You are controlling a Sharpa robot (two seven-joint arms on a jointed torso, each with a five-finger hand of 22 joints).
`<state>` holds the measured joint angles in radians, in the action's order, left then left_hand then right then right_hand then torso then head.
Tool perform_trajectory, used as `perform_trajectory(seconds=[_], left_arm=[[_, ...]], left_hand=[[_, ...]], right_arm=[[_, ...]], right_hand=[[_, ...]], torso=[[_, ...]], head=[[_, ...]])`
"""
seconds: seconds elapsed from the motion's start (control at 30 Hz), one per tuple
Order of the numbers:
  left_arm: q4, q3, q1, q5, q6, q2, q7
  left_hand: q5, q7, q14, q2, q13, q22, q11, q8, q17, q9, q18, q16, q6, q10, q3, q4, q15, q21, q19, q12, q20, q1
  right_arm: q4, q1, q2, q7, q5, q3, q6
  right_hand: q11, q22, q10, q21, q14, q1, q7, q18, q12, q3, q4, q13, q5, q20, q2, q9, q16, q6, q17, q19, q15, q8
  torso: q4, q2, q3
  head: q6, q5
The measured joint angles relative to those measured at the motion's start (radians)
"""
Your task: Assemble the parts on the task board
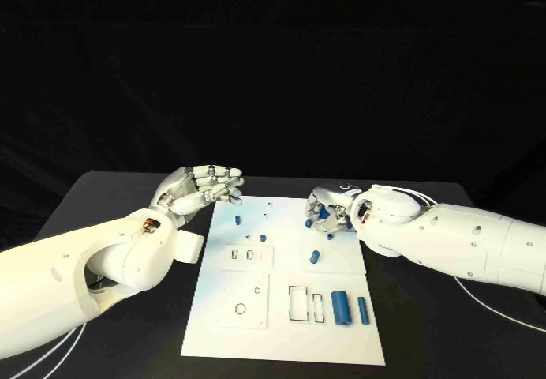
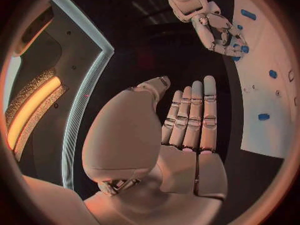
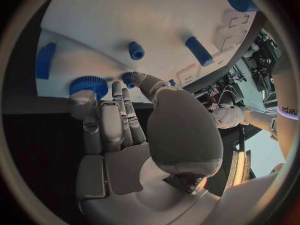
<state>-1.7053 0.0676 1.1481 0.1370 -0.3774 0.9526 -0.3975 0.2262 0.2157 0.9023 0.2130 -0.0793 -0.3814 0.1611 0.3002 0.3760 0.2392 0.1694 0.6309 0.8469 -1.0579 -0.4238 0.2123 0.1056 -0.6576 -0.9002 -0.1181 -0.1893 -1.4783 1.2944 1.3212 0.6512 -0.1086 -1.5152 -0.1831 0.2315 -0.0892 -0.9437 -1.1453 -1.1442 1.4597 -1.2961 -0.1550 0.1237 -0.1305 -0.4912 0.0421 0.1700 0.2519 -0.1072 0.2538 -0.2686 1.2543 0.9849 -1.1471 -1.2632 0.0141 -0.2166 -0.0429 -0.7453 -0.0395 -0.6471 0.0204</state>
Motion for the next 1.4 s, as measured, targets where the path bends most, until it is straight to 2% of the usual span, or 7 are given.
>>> perform_trajectory(seconds=[0.4, 0.7, 0.77, 0.8, 0.93, 1.2, 1.4], left_arm=[[0.002, 0.0, 0.0, -0.003, 0.005, 0.0, 0.003], [0.005, 0.0, 0.001, -0.004, 0.009, 0.0, 0.008], [0.005, 0.0, 0.001, -0.005, 0.01, 0.0, 0.01], [0.006, 0.0, 0.001, -0.005, 0.01, 0.001, 0.01], [0.007, 0.0, 0.001, -0.005, 0.012, 0.001, 0.013], [0.01, 0.0, 0.001, -0.006, 0.014, 0.002, 0.018], [0.013, 0.0, 0.001, -0.006, 0.017, 0.001, 0.021]], left_hand=[[0.0, 0.0, 0.0, 0.0, 0.0, -0.004, 0.0, 0.0, 0.001, 0.001, 0.0, 0.0, 0.0, 0.0, -0.003, -0.003, 0.0, -0.004, 0.007, 0.0, 0.0, 0.0], [0.0, 0.0, 0.0, 0.0, 0.0, -0.009, 0.0, 0.0, 0.004, 0.002, 0.0, -0.004, 0.0, 0.0, -0.006, -0.006, 0.0, -0.008, 0.011, 0.0, -0.003, 0.0], [0.0, 0.0, 0.0, 0.0, 0.0, -0.011, 0.0, 0.0, 0.004, 0.002, 0.0, -0.004, 0.0, 0.0, -0.008, -0.008, 0.0, -0.015, 0.014, 0.0, 0.0, 0.0], [0.0, 0.0, 0.0, 0.0, 0.0, -0.012, 0.0, 0.0, 0.004, 0.002, 0.0, -0.004, 0.0, 0.0, -0.008, -0.008, 0.0, -0.015, 0.014, 0.0, 0.0, 0.0], [0.0, 0.0, 0.0, 0.0, 0.0, -0.014, 0.0, 0.0, 0.005, 0.003, 0.0, -0.004, -0.007, 0.0, -0.008, -0.008, 0.0, -0.015, 0.014, 0.004, 0.0, 0.0], [0.0, 0.0, 0.0, 0.0, 0.0, -0.018, 0.003, 0.0, 0.006, 0.003, 0.0, -0.008, -0.007, 0.003, -0.011, -0.011, 0.0, -0.02, 0.018, 0.005, -0.003, 0.0], [0.0, 0.0, 0.0, 0.0, 0.0, -0.021, 0.003, 0.0, 0.007, 0.003, 0.0, -0.008, -0.007, 0.003, -0.011, -0.011, 0.0, -0.028, 0.027, 0.005, -0.002, 0.0]], right_arm=[[-0.008, -0.003, -0.013, 0.0, 0.003, 0.0, -0.001], [0.002, -0.003, -0.012, 0.0, 0.007, 0.0, 0.016], [0.004, -0.004, -0.012, 0.001, 0.01, 0.0, 0.026], [0.005, -0.004, -0.012, 0.001, 0.01, 0.0, 0.031], [0.007, -0.004, -0.012, 0.001, 0.014, 0.0, 0.059], [0.012, 0.0, -0.026, -0.008, 0.02, 0.001, 0.126], [-0.012, 0.008, -0.063, -0.025, 0.021, 0.003, 0.166]], right_hand=[[0.004, -0.048, -0.018, -0.037, 0.004, 0.004, 0.008, 0.0, -0.01, -0.036, 0.014, 0.005, 0.006, 0.003, -0.028, -0.014, 0.026, 0.022, -0.021, -0.011, -0.004, -0.015], [0.011, -0.074, -0.026, -0.054, 0.007, -0.004, 0.01, 0.0, -0.016, -0.053, 0.013, 0.007, 0.004, 0.007, -0.036, -0.023, 0.034, 0.032, -0.028, -0.021, -0.007, -0.026], [0.014, -0.1, -0.04, -0.074, 0.007, -0.01, 0.016, -0.003, -0.02, -0.079, 0.01, 0.009, -0.024, 0.008, -0.053, -0.031, 0.05, 0.041, -0.041, -0.034, -0.012, -0.034], [0.018, -0.116, -0.043, -0.086, 0.007, -0.014, 0.017, -0.015, -0.023, -0.088, 0.009, 0.01, -0.026, 0.009, -0.056, -0.035, 0.058, 0.046, -0.048, -0.042, -0.015, -0.039], [0.026, -0.159, -0.063, -0.117, 0.007, -0.021, 0.024, -0.016, -0.031, -0.114, -0.005, 0.018, -0.036, 0.015, -0.066, -0.052, 0.076, 0.057, -0.068, -0.057, -0.022, -0.057], [0.029, -0.173, -0.068, -0.121, 0.007, -0.023, 0.026, -0.016, -0.029, -0.126, -0.017, 0.022, -0.042, 0.016, -0.07, -0.052, 0.076, 0.058, -0.069, -0.059, -0.022, -0.07], [0.029, -0.173, -0.068, -0.121, 0.007, -0.012, 0.026, -0.016, -0.029, -0.129, -0.015, 0.023, -0.039, 0.016, -0.081, -0.052, 0.076, 0.058, -0.067, -0.059, -0.022, -0.071]], torso=[[-0.0023, -0.005, -0.0013], [-0.0039, -0.008, -0.0014], [-0.0045, -0.008, -0.0019], [-0.0046, -0.008, -0.0019], [-0.0053, -0.009, -0.0023], [-0.0067, -0.011, -0.0026], [-0.009, -0.013, -0.0032]], head=[[0.003, 0.001], [0.005, 0.001], [0.006, 0.001], [0.007, 0.001], [0.009, 0.001], [0.014, 0.0], [0.019, 0.002]])
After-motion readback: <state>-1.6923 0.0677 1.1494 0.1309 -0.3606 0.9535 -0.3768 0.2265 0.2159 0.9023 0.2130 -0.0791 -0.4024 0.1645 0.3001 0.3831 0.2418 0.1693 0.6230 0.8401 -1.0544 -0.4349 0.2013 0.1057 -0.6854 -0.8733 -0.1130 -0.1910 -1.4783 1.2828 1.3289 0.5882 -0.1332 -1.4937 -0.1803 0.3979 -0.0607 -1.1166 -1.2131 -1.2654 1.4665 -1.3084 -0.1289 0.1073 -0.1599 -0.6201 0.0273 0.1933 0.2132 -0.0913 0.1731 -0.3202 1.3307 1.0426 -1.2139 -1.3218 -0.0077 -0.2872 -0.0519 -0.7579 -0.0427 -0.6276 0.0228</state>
